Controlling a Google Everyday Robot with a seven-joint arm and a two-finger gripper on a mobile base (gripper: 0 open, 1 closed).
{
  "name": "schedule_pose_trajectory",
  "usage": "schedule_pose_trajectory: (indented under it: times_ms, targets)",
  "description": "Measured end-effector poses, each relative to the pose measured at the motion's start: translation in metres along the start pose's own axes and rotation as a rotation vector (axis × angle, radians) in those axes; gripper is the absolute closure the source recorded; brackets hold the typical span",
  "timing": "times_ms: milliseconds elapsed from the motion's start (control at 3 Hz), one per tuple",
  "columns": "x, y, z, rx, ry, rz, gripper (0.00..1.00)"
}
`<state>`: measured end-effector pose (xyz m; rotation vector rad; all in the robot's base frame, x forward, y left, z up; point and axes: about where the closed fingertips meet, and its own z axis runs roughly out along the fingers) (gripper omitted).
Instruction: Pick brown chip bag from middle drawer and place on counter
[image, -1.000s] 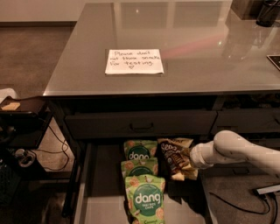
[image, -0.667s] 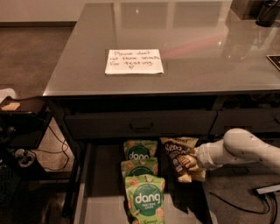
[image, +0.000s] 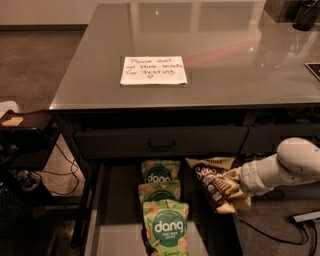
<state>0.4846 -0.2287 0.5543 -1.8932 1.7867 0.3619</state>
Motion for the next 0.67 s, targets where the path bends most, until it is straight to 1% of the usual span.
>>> schedule_pose_trajectory:
  times_ms: [333,667]
  targets:
    - [-0.026,0.006,-0.019,-0.057,-0.059,-0.082,1.00]
    - [-0.056,0.002,-0.037,-0.063,-0.131,-0.184,1.00]
